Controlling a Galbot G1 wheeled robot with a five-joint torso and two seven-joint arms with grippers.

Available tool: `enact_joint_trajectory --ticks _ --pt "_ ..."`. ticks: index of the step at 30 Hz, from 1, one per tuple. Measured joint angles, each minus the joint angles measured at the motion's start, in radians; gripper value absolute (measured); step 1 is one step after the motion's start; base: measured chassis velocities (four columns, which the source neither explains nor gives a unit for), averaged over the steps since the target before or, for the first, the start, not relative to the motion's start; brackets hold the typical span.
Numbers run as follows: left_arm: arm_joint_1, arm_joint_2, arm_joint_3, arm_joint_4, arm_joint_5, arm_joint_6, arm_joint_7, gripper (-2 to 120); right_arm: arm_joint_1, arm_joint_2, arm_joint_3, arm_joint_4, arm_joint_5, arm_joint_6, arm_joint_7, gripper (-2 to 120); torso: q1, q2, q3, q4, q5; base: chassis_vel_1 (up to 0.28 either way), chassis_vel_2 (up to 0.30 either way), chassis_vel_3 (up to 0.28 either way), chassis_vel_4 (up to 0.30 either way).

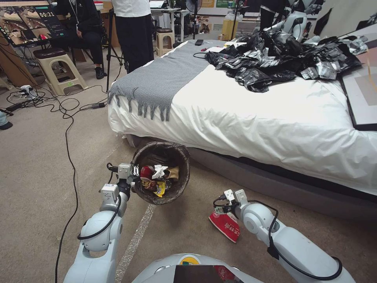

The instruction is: Pick up the trash bin, then pick up the garbage from the floor and place it into the trash bin.

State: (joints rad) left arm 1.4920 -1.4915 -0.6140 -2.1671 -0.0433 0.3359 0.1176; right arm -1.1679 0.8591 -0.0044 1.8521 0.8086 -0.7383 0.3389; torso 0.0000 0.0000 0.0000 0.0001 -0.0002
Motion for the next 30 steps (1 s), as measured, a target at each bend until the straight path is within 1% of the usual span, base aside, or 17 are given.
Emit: enact_joint_trajectory --ticks 4,14,21,24,25,30 --pt "0.000 -0.003 0.001 0.000 0.001 -0.001 0.000 2 -0.002 0.002 -0.017 0.005 0.011 0.000 0.005 100 0.000 0.000 0.000 0.0000 0.0000 0.000 0.000 0.000 0.000" --pt "-0.002 0.002 -0.005 0.000 -0.001 -0.002 0.000 2 -0.019 0.024 -0.063 -0.094 -0.028 0.001 -0.016 100 0.000 0.000 0.000 -0.0001 0.0002 0.000 0.000 0.000 0.000" --pt "-0.006 0.005 -0.005 0.004 -0.002 -0.002 0.000 2 -0.026 0.031 -0.063 -0.133 -0.060 0.004 -0.027 100 0.000 0.000 0.000 0.0000 0.0001 0.000 0.000 0.000 0.000" --pt "-0.006 0.006 -0.005 0.004 -0.003 -0.002 0.001 2 -0.030 0.024 -0.053 -0.143 -0.070 0.005 -0.034 100 0.000 0.000 0.000 0.0000 0.0002 0.000 0.000 0.000 0.000" --pt "-0.006 0.006 -0.004 0.004 -0.003 -0.002 0.001 2 -0.030 0.020 -0.050 -0.143 -0.070 0.006 -0.035 100 0.000 0.000 0.000 -0.0004 0.0002 0.000 0.000 0.000 0.000" --pt "-0.006 0.004 0.000 0.004 -0.003 -0.002 0.001 2 -0.028 0.010 -0.044 -0.146 -0.069 0.007 -0.037 100 0.000 0.000 0.000 0.0000 0.0002 0.000 0.000 0.000 0.000"
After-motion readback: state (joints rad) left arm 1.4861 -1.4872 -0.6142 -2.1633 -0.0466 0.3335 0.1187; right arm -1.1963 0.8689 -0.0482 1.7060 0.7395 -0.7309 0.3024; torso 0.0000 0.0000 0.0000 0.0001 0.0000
